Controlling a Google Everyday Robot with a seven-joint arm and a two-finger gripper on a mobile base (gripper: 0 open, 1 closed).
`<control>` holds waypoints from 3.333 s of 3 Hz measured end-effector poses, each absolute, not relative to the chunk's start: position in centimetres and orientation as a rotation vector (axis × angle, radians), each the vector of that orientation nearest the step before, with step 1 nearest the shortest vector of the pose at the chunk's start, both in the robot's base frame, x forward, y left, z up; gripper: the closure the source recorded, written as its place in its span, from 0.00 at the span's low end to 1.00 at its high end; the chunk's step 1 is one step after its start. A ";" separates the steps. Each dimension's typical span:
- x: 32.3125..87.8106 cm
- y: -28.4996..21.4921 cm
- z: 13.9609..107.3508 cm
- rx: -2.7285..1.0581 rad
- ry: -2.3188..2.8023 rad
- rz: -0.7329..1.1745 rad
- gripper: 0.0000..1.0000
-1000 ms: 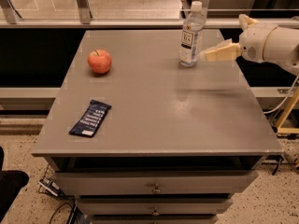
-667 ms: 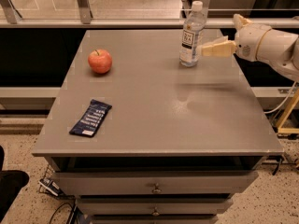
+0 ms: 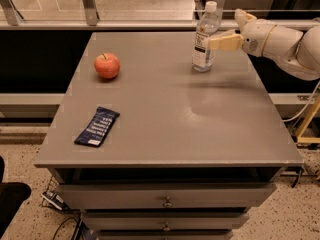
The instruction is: Move blue plastic bottle near rxbar blueberry
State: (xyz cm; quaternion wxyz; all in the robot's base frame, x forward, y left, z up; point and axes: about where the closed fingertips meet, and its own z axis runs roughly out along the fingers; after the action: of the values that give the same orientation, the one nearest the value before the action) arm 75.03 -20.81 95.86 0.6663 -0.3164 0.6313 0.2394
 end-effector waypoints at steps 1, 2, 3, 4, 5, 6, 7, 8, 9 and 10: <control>76.1 -19.1 96.1 -0.733 1.407 0.640 0.00; 76.6 -17.1 96.4 -0.759 1.406 0.730 0.18; 76.6 -16.5 96.5 -0.767 1.404 0.748 0.43; 76.7 -16.1 96.5 -0.770 1.402 0.753 0.65; 76.7 -15.8 96.5 -0.773 1.401 0.757 0.89; 76.7 -15.5 96.5 -0.776 1.400 0.761 1.00; 76.6 -15.4 97.5 -0.782 1.403 0.742 1.00; 74.8 -15.5 100.4 -0.782 1.379 0.711 1.00; 71.0 -15.6 103.5 -0.762 1.329 0.684 1.00; 66.5 -14.6 104.0 -0.745 1.292 0.685 1.00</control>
Offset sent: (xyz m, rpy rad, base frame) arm 0.0215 0.0515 0.0109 0.1009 0.1015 0.2268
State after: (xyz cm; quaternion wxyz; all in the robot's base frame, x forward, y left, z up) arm 66.50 -14.59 104.02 0.6816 -0.3319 0.5761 0.3055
